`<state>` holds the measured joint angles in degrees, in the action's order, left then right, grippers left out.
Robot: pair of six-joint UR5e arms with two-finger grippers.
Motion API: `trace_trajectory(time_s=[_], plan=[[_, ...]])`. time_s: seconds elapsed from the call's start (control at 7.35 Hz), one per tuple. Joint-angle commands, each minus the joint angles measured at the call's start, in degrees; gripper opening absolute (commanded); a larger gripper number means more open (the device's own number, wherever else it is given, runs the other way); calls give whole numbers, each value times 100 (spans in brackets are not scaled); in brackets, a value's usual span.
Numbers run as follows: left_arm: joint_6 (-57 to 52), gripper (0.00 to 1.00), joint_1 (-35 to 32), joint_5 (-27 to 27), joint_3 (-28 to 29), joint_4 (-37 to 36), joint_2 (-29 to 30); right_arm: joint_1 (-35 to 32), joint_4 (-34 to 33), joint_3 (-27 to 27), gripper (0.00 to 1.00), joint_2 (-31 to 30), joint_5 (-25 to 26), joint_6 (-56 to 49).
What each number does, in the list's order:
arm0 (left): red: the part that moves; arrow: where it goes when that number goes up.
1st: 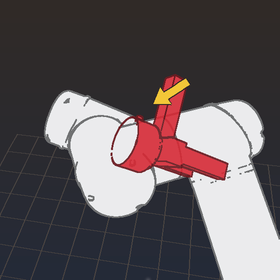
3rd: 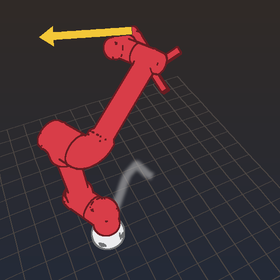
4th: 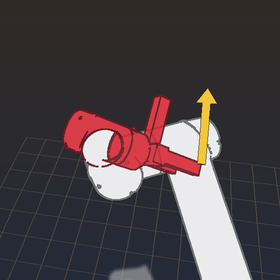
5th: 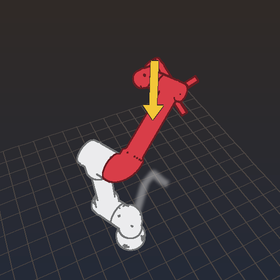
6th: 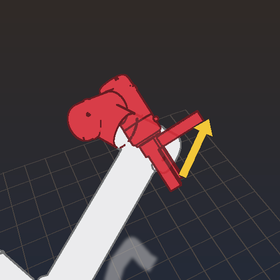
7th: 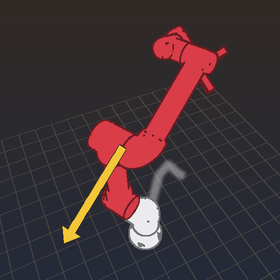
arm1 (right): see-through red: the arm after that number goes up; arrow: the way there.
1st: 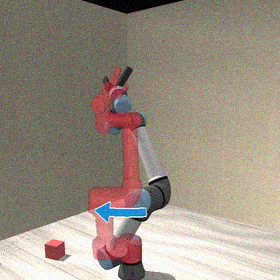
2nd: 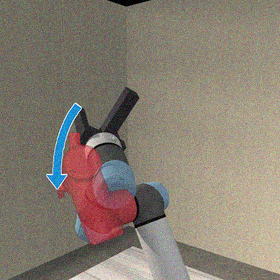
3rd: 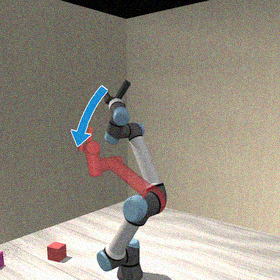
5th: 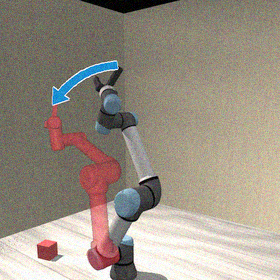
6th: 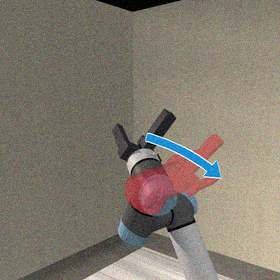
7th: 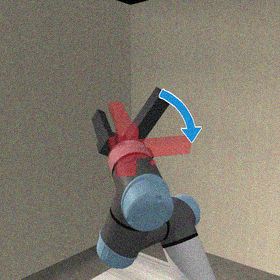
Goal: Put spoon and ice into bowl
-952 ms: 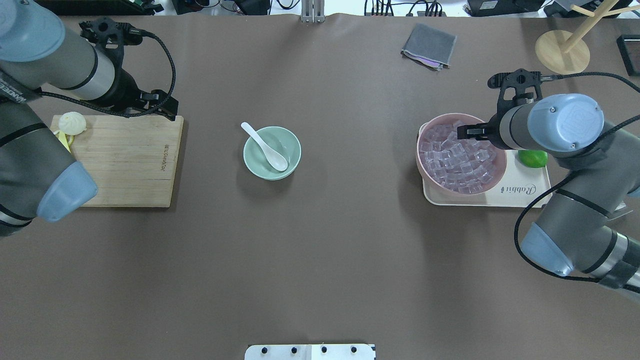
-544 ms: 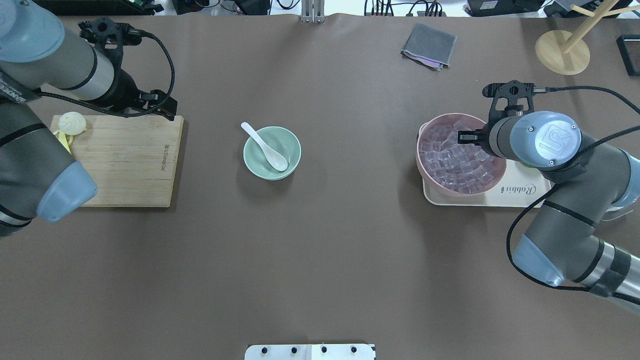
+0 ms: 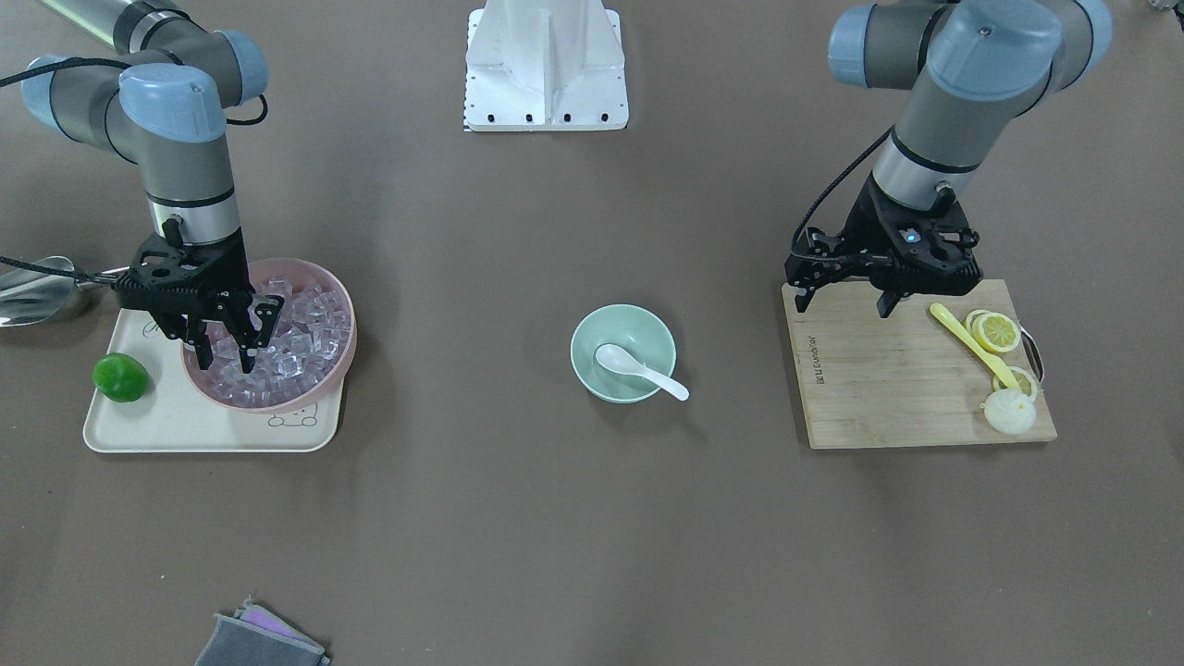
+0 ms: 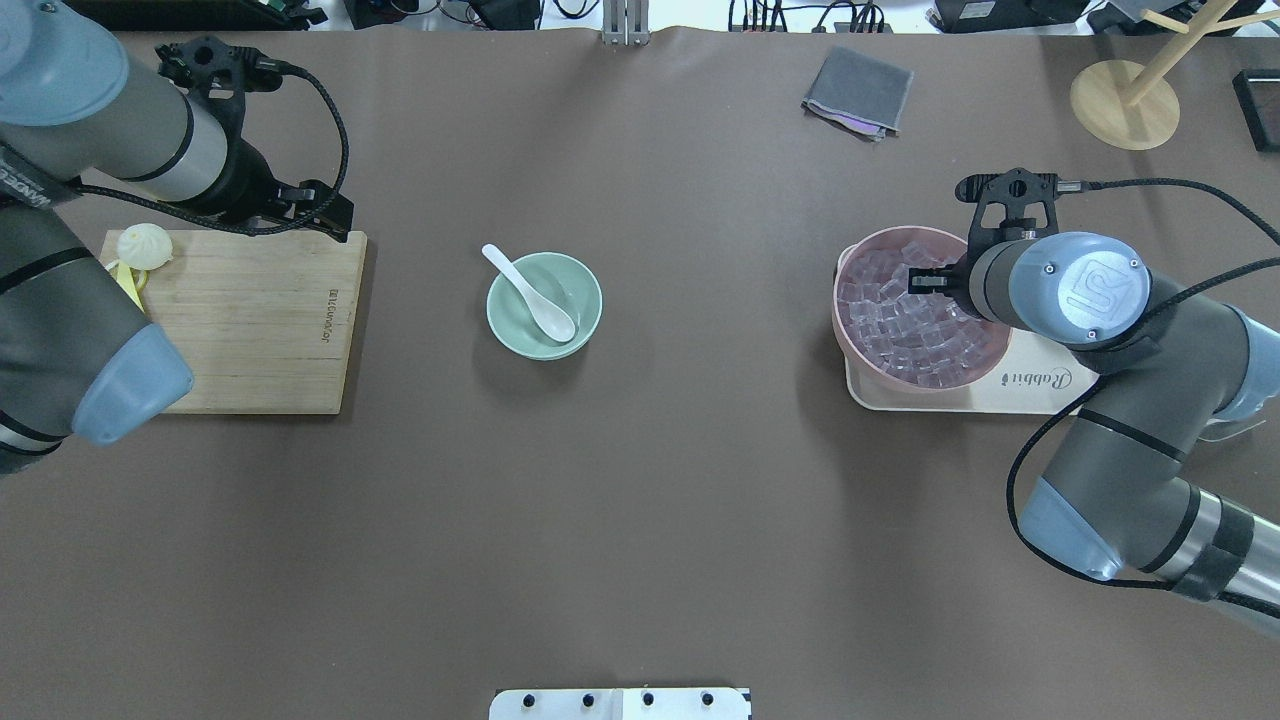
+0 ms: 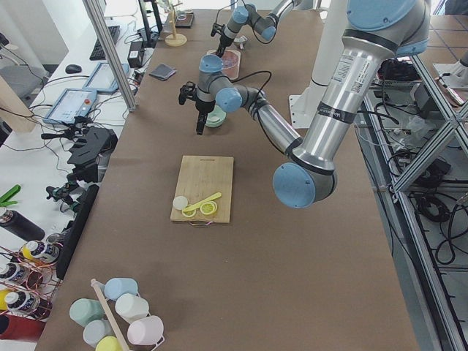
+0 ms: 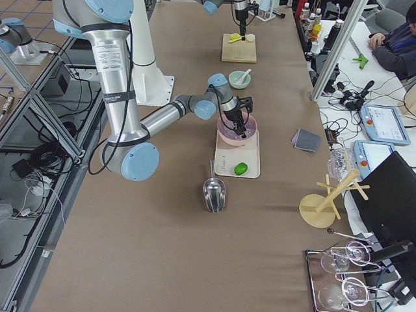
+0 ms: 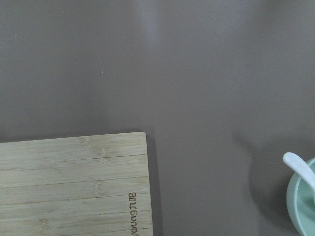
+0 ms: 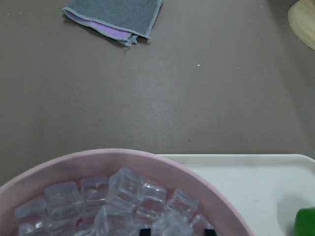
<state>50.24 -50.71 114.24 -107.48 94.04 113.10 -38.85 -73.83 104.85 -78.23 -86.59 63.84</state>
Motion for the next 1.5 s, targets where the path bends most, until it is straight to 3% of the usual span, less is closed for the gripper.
trace_trajectory(time_s=[0.0, 0.14, 0.54, 1.09, 1.36], plan=[[3, 98, 0, 2, -1, 0, -8, 17, 0, 0, 8, 9, 2, -3], [3, 98, 0, -7, 8, 0, -8, 18, 0, 9, 0, 9, 2, -12], [-223, 98, -70, 72, 8, -52, 19, -9, 0, 97, 0, 367, -42, -99], [-3549, 99, -1621, 932, 218, -1499, -8, 385, -9, 0, 0, 1423, -42, -56], [-5794, 99, -2553, 1416, 1067, -1547, -646, 719, -9, -411, 0, 2072, -16, -3]])
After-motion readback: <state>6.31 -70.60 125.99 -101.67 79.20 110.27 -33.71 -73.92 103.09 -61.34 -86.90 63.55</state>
